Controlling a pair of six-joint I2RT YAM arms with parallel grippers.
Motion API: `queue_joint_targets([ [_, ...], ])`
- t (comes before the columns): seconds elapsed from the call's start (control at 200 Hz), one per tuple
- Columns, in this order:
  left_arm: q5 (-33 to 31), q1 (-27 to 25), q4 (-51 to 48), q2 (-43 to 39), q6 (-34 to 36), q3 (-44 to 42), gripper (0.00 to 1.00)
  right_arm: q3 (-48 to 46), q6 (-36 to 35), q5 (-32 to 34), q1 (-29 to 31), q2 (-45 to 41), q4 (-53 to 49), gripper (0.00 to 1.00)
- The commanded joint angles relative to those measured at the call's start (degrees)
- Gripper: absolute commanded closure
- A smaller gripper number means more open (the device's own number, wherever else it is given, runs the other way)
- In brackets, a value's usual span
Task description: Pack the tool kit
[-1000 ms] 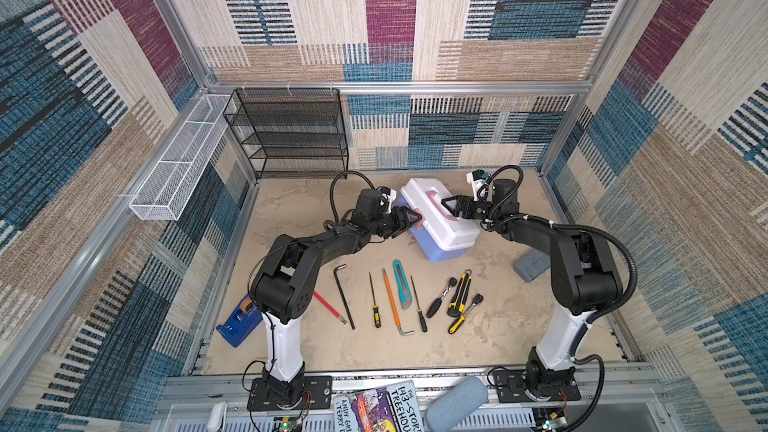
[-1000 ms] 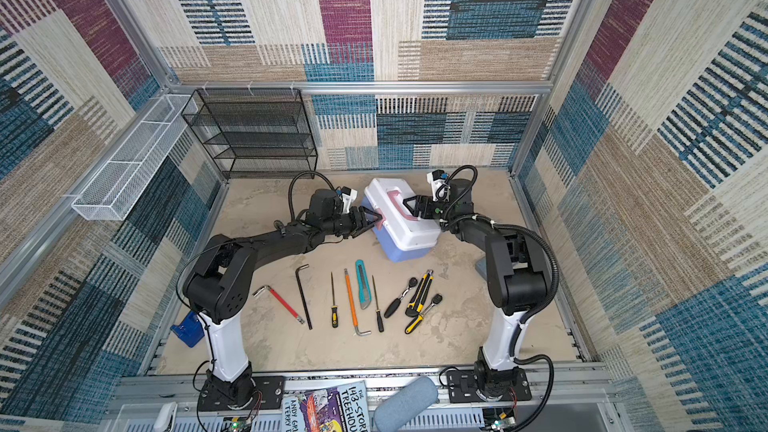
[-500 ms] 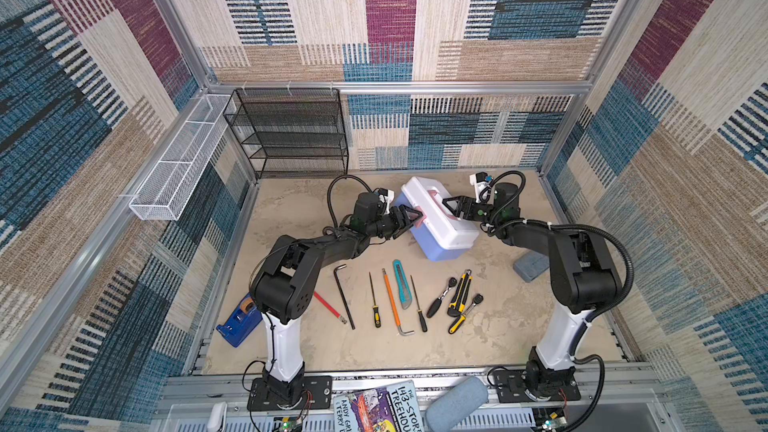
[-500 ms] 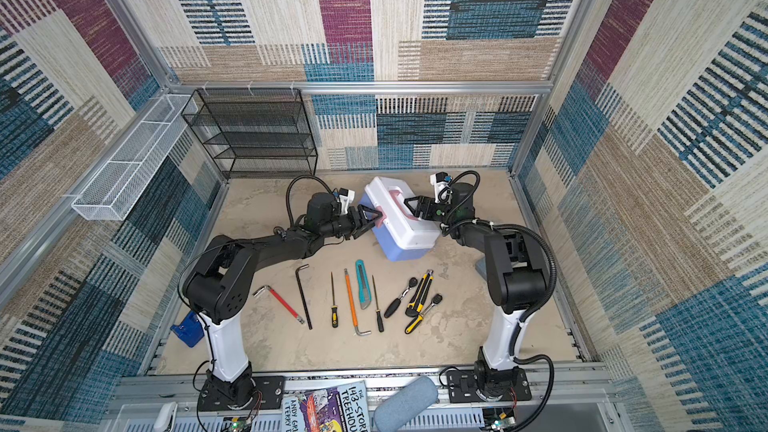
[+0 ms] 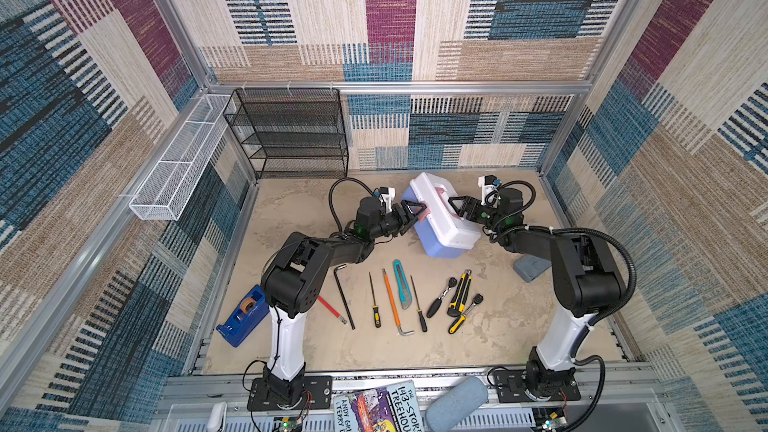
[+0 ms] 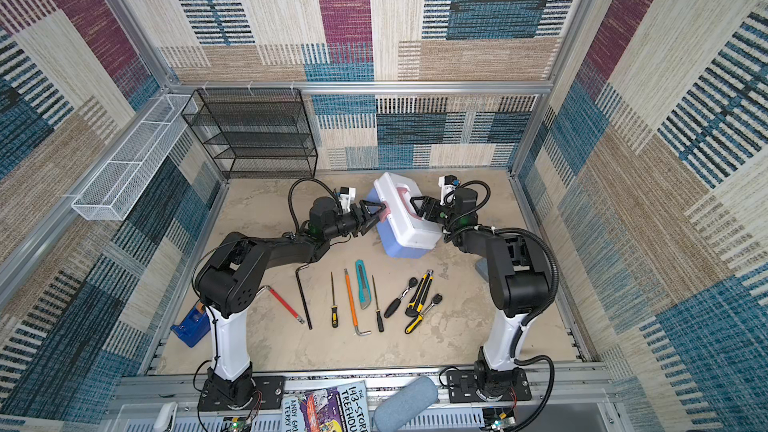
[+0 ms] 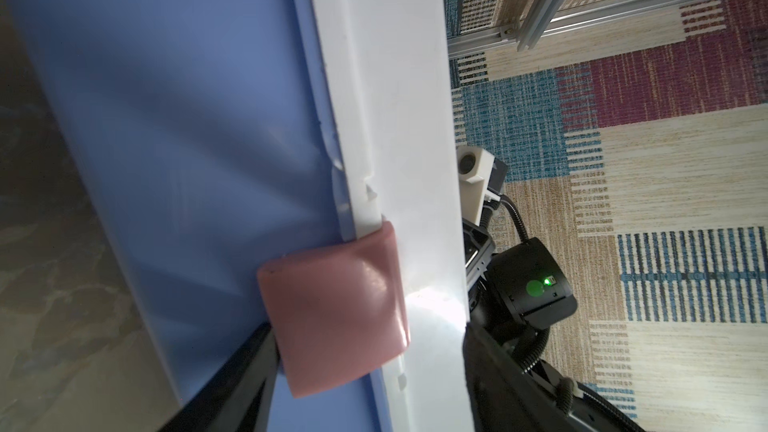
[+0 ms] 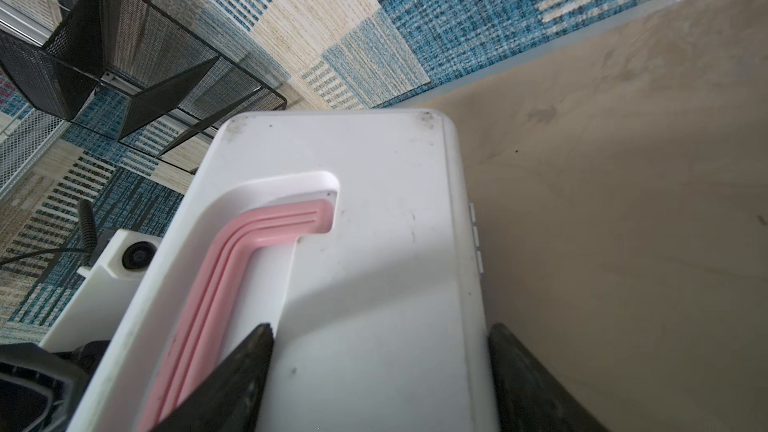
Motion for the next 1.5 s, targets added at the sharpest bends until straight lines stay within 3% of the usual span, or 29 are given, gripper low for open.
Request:
queue_joint_targets([
  [0.0,2.3,-1.1,5.3,1.2,-4.3,-0.4,0.27,-1.8,-0.3,-9.5,1.3,0.8,-9.5,0.37],
  [0.291,1.9,-1.2,15.2,2.7,-9.1,-0.3,0.27,-1.8,-0.6,-8.5,1.6,0.9,-10.2,0.37],
  [1.493,-3.1,-0.2,22.5,-0.7,-9.0,-5.8,0.30,-1.1,-1.0,-5.8,1.1,0.7,-11.9,0.37],
])
